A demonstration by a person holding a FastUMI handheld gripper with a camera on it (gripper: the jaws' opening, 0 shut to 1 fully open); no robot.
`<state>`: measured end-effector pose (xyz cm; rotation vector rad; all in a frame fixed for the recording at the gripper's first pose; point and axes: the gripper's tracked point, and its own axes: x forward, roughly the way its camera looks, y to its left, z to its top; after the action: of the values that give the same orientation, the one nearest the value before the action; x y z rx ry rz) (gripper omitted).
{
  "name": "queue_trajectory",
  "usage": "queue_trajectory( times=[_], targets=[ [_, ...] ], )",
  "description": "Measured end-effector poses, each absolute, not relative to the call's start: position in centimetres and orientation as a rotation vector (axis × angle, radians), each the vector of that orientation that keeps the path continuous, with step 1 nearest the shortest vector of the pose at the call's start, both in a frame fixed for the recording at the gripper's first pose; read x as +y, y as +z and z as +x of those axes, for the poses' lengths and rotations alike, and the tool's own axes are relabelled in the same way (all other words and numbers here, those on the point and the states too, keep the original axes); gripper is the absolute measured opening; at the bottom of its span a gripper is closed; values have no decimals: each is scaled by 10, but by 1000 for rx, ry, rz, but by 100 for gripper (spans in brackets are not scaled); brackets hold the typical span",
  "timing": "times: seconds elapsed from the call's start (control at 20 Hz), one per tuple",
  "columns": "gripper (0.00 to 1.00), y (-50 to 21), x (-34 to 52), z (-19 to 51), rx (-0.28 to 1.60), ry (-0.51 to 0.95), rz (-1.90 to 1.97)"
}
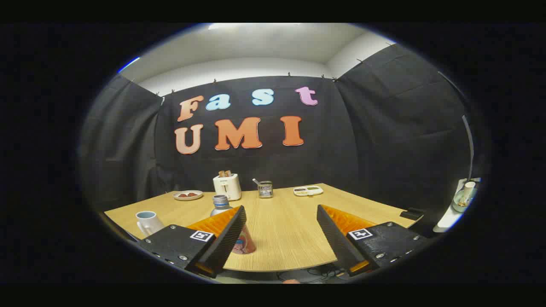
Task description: Take the bottle from table, then pour the juice into the cup, finally place the bottle on the coaster
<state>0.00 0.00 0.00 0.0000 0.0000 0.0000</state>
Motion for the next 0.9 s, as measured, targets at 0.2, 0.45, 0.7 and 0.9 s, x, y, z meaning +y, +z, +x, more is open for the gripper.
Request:
queue_trajectory(
  times=[0.2, 0.45, 0.7, 0.9],
  targets=[
    [99, -1, -1, -9, -14, 16, -35],
    [99, 15, 1, -6, -20, 21, -27],
    [99, 0, 20, -4, 7, 63, -84],
    [99, -40, 45, 7, 72, 111, -110]
  ],
)
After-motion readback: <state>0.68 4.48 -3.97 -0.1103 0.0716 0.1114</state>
